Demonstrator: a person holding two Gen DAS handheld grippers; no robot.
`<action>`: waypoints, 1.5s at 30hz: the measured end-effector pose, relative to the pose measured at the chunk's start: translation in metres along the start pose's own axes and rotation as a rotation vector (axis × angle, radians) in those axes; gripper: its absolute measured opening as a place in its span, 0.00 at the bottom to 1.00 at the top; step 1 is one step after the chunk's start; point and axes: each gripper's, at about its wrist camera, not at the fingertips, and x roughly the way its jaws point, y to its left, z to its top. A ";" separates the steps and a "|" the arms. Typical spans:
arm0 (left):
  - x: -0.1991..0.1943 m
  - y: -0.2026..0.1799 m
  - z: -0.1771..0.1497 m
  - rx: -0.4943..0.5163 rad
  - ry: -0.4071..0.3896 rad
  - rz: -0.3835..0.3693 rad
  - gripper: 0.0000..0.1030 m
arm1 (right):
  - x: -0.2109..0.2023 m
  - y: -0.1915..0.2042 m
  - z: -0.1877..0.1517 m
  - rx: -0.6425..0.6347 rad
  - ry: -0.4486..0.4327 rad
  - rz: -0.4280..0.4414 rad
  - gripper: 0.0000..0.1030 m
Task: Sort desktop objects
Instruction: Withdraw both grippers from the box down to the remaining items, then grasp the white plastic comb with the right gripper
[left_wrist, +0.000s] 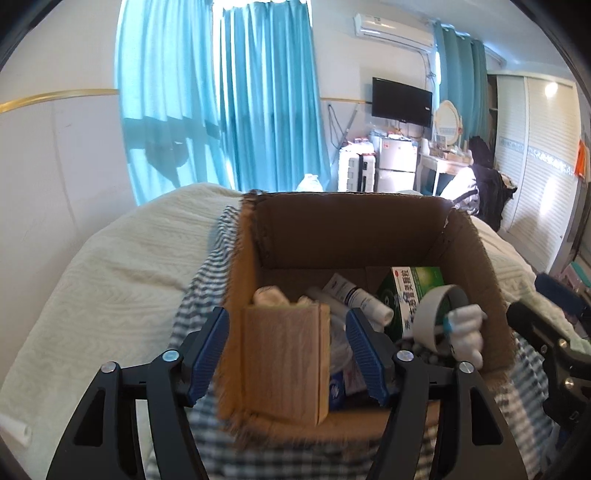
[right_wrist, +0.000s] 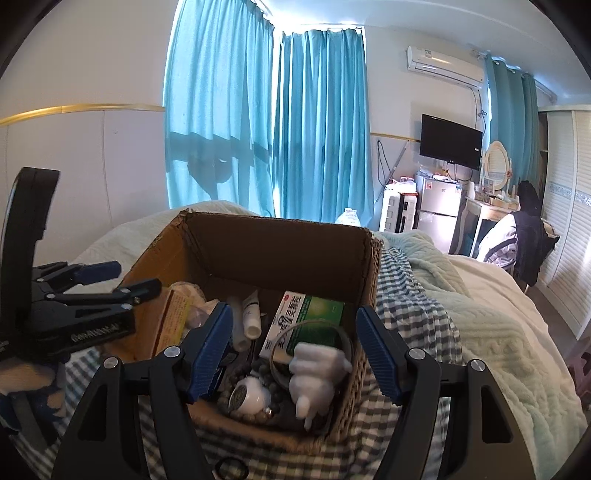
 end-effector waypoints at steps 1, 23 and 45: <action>-0.007 0.004 -0.003 -0.011 0.000 0.005 0.67 | -0.006 0.001 -0.005 0.004 0.006 0.008 0.67; -0.051 -0.007 -0.123 0.036 0.149 -0.066 0.67 | -0.054 0.090 -0.176 -0.148 0.448 0.298 0.60; 0.000 -0.059 -0.143 0.209 0.232 -0.168 0.67 | -0.052 0.126 -0.236 -0.314 0.718 0.412 0.30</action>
